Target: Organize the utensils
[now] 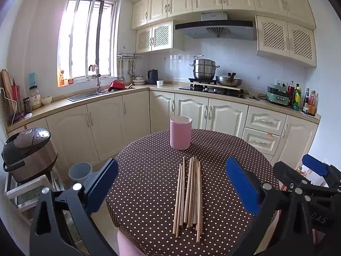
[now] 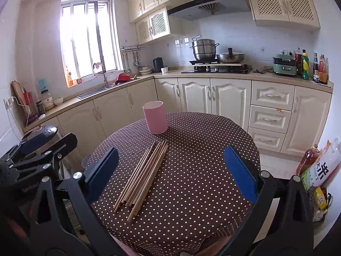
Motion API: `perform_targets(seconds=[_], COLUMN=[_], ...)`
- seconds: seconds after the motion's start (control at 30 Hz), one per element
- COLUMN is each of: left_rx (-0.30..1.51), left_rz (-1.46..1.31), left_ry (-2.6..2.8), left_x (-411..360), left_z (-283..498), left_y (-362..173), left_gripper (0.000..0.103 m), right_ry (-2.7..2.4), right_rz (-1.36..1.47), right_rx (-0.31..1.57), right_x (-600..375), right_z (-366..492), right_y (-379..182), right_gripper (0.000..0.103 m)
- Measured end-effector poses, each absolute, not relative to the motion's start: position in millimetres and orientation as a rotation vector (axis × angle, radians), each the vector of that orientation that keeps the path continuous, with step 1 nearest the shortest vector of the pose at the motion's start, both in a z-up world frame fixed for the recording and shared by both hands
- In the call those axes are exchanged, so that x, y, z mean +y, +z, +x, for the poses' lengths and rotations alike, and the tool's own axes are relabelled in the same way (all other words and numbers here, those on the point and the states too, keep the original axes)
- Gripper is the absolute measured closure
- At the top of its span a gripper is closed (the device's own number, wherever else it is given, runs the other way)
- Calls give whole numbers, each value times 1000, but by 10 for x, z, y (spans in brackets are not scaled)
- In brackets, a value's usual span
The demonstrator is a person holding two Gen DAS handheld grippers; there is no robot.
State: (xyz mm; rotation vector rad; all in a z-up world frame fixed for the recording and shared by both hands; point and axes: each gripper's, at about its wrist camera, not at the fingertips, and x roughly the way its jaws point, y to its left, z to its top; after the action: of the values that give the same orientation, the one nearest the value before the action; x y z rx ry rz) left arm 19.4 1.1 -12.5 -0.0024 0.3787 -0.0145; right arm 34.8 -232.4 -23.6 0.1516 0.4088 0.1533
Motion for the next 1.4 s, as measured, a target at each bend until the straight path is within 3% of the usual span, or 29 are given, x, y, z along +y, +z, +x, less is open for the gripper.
perform_targets(seconds=[0.77, 1.4], left_rx=[413, 693], left_rz=[-13, -61], left_ry=[-18, -5], left_x=[14, 403], left_z=[189, 1049], left_y=[-173, -754], left_gripper=[4, 4], right_ry=[142, 44], right_rz=[200, 334], right_rx=[472, 705], right_x=[-2348, -2413], right_z=[402, 1040], right_y=[-331, -862], right_gripper=[6, 6])
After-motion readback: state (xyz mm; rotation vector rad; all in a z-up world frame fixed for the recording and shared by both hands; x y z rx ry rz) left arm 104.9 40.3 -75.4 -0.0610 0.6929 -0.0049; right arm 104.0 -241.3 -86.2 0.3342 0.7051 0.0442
